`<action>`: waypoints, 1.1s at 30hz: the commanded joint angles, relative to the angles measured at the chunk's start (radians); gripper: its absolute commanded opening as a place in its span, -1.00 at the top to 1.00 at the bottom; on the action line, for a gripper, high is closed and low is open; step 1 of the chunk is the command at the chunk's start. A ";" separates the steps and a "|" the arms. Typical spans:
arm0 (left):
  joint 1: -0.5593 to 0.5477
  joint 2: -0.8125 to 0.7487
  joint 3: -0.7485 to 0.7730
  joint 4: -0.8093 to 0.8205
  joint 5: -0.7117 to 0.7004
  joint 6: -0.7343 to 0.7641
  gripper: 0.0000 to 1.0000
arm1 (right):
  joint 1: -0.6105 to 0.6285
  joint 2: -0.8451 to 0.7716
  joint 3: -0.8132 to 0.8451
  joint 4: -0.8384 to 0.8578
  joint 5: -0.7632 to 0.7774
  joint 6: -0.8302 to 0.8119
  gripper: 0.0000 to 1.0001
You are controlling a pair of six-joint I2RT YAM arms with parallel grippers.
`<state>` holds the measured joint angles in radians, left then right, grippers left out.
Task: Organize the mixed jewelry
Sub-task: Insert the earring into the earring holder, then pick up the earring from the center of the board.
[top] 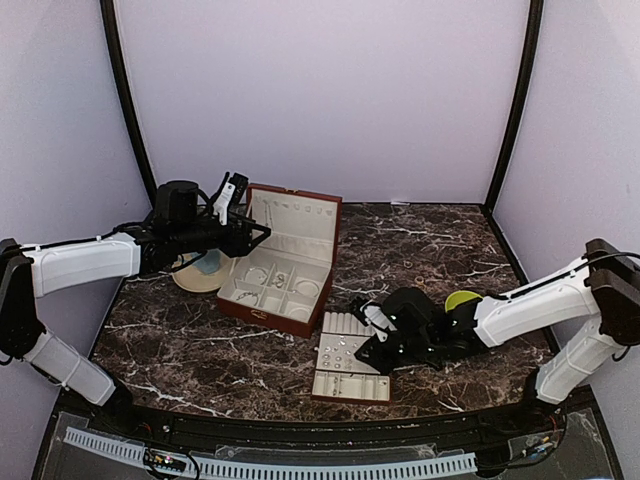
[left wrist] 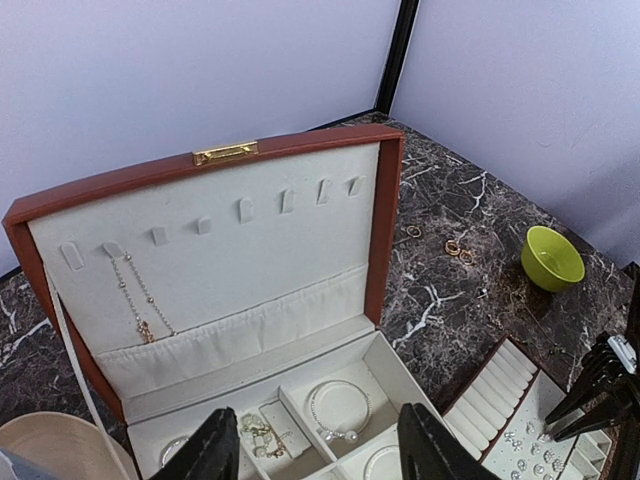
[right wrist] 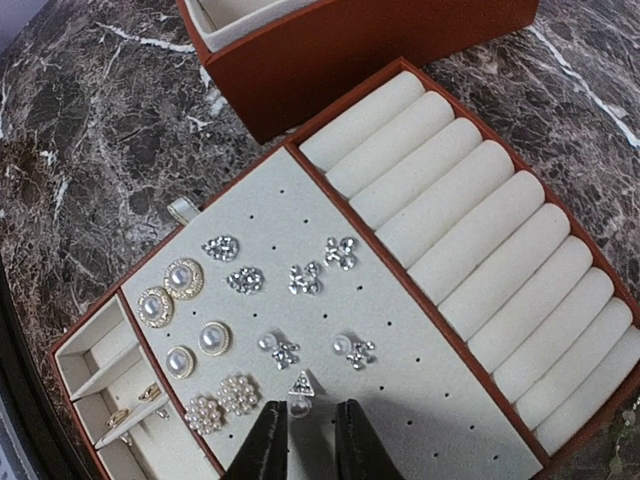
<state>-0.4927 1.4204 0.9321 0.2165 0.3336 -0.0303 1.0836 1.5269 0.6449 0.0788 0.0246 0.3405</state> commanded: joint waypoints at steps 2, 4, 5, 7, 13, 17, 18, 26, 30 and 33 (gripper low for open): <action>0.005 -0.039 -0.013 0.033 0.017 -0.005 -0.14 | -0.020 -0.086 0.030 -0.053 -0.003 0.045 0.48; 0.006 -0.041 -0.014 0.034 0.018 -0.005 -0.14 | -0.037 -0.112 0.026 -0.043 -0.046 0.049 0.38; 0.005 -0.042 -0.015 0.035 0.018 -0.005 -0.15 | -0.045 -0.122 0.024 -0.034 -0.073 0.051 0.33; 0.005 -0.043 -0.015 0.035 0.019 -0.006 -0.15 | -0.061 -0.140 0.017 -0.015 -0.113 0.064 0.24; 0.006 -0.046 -0.016 0.036 0.017 -0.006 -0.14 | -0.083 -0.090 0.041 -0.034 -0.144 0.084 0.24; 0.006 -0.046 -0.016 0.037 0.016 -0.007 -0.15 | -0.083 -0.046 0.053 -0.049 -0.120 0.116 0.34; 0.006 -0.046 -0.017 0.035 0.014 -0.008 -0.15 | -0.083 -0.039 0.060 -0.060 -0.102 0.127 0.36; 0.006 -0.052 -0.012 0.023 -0.038 -0.019 -0.15 | -0.091 -0.044 0.118 -0.165 0.041 0.186 0.37; 0.010 -0.065 -0.011 0.010 -0.092 -0.027 -0.15 | -0.128 -0.085 0.139 -0.235 0.107 0.199 0.32; 0.022 -0.076 -0.002 -0.014 -0.120 -0.036 -0.19 | -0.176 -0.116 0.153 -0.281 0.146 0.192 0.27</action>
<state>-0.4896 1.3933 0.9283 0.2150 0.2699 -0.0479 0.9596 1.4670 0.7616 -0.1276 0.0772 0.5190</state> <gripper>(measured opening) 0.585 0.355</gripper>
